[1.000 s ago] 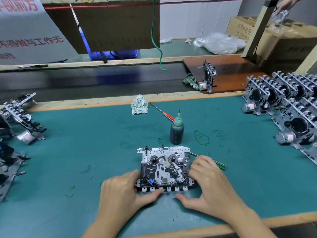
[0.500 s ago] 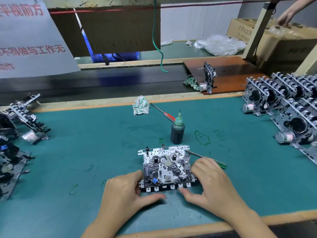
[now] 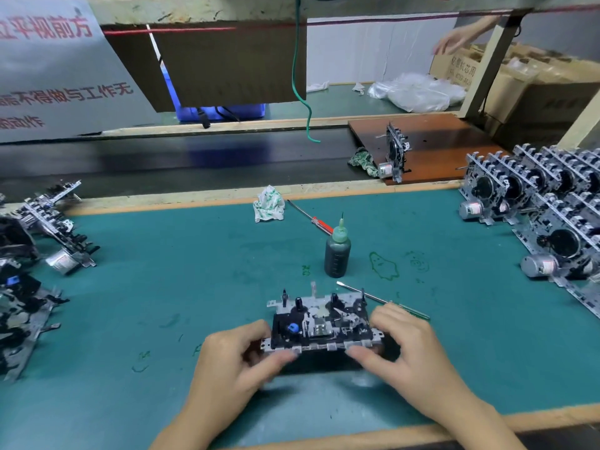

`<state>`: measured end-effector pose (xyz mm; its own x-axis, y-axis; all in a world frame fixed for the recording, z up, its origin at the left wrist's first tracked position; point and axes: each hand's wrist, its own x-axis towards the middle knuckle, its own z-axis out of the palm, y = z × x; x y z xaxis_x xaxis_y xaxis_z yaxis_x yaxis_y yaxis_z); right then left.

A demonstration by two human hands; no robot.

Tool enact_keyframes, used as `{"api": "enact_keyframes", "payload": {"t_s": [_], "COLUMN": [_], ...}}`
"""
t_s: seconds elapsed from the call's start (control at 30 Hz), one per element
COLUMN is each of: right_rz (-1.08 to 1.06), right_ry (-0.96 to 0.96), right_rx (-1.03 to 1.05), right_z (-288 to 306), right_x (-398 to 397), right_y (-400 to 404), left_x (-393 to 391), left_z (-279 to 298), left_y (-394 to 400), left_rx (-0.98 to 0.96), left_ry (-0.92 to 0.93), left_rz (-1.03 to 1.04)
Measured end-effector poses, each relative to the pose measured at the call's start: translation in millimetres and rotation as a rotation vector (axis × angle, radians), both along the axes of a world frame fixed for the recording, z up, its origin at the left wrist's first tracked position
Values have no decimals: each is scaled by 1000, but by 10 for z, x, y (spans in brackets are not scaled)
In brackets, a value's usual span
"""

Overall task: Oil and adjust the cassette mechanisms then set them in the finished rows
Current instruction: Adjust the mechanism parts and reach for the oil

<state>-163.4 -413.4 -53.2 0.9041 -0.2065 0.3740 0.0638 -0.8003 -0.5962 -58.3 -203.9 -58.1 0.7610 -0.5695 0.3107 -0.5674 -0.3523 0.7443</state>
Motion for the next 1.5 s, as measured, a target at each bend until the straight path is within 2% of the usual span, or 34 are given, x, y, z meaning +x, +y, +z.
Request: {"api": "enact_keyframes", "payload": {"t_s": [0.07, 0.13, 0.27, 0.37, 0.5, 0.57, 0.67, 0.73, 0.83, 0.93, 0.97, 1.03, 1.13, 1.17, 1.27, 1.33, 1.4, 1.5], "right_rz": [-18, -38, -78, -59, -33, -5, 17, 2, -38, -3, -12, -105, -288, -296, -188, -141, -114, -116], "right_ry": [26, 107, 214, 225, 83, 110, 221, 172, 58, 82, 118, 151, -6, 4, 188, 258, 242, -2], "right_rx": [164, 252, 466, 498, 368, 254, -52, -158, -388, -517, -499, -275, 156, 276, 616, 624, 603, 649], "right_z": [50, 85, 160, 190, 146, 107, 16, -47, -92, -62, -25, 83, 138, 150, 95, 27, -12, 34], "right_x": [9, 33, 63, 85, 102, 114, 148, 155, 167, 198, 217, 291, 505, 613, 887, 974, 981, 903], "right_y": [27, 70, 165, 165, 97, 21, -44, -21, 22, 9, -11, -84, -216, -239, -275, -281, -260, -185], "left_x": [-13, -18, -22, -30, 26, 75, 134, 181, 233, 219, 205, 185, 172, 172, 177, 186, 186, 177], "left_z": [62, 133, 134, 98, 81, 63, -32, -106, -165, -173, -176, -193, -188, -184, -193, -203, -208, -207], "left_y": [-18, -42, -34, 6, 48, 59, 89, 118, 127, 86, 75, 68, 75, 75, 74, 76, 75, 76], "left_rx": [-182, -264, -271, -259, -178, -121, -34, 27, 113, 181, 187, 166, 169, 173, 161, 153, 150, 158], "left_ry": [123, 201, 227, 151, -9, -45, -102, -168, -339, -492, -524, -560, -572, -575, -572, -573, -577, -569], "left_rz": [-18, 24, 62, 28, -31, -65, -105, -113, -80, 15, 43, 66, 69, 72, 70, 70, 71, 74]}}
